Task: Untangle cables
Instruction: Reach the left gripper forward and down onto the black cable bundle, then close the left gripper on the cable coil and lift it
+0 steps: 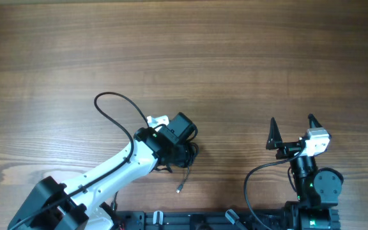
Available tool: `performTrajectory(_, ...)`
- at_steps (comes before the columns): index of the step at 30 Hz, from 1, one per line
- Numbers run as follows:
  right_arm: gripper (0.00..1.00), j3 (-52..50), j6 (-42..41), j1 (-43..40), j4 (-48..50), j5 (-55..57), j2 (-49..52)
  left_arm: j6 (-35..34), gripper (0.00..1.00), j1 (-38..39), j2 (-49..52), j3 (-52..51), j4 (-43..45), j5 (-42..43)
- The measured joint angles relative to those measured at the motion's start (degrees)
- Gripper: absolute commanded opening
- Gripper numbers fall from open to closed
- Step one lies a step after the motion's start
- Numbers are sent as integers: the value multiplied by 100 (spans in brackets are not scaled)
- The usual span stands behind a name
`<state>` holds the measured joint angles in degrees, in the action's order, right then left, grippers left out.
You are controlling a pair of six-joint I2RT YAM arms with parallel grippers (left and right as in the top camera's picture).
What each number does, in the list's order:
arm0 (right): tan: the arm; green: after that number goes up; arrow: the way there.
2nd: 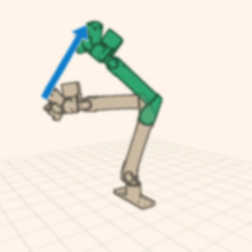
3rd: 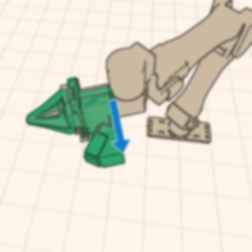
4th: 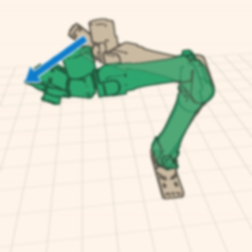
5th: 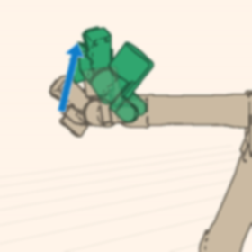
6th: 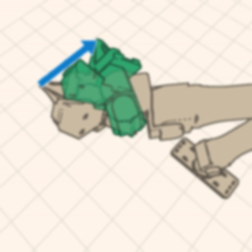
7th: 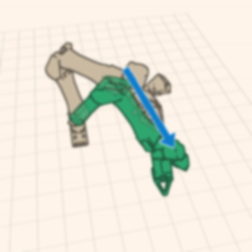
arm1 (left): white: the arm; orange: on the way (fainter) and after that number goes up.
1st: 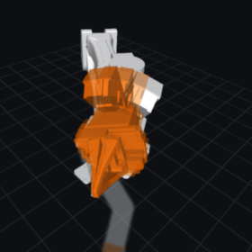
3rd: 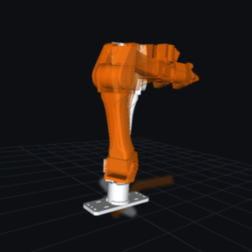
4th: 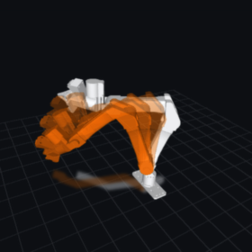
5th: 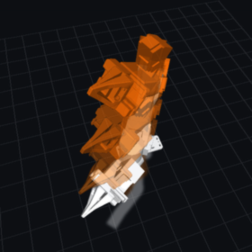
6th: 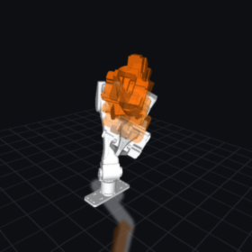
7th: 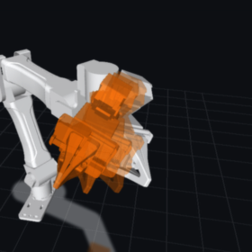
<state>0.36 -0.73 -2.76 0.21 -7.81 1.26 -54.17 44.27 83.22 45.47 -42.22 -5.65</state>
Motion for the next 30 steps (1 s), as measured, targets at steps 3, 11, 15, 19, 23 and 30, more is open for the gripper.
performTrajectory(3, 100, 0, 0, 0, 0, 0, 0, -15, 74, 0, 4, 0, 2, -264)
performTrajectory(11, 100, 0, 0, 0, 0, 0, 0, 1716, 100, 0, 166, -131, 297, -647)
performTrajectory(15, 100, 0, 0, 0, 0, 0, 0, 3849, 100, 0, 166, -146, 916, -662)
performTrajectory(19, 100, 0, -2, 0, 0, 0, 0, 5204, 100, -2, 168, -155, 1423, -684)
performTrajectory(23, 100, 0, 0, 0, 0, 0, 0, 5746, 94, -2, 168, -184, 1394, -695)
performTrajectory(30, 100, 0, -2, 0, 0, 0, 0, 5866, 96, -2, 581, -203, 1427, -667)
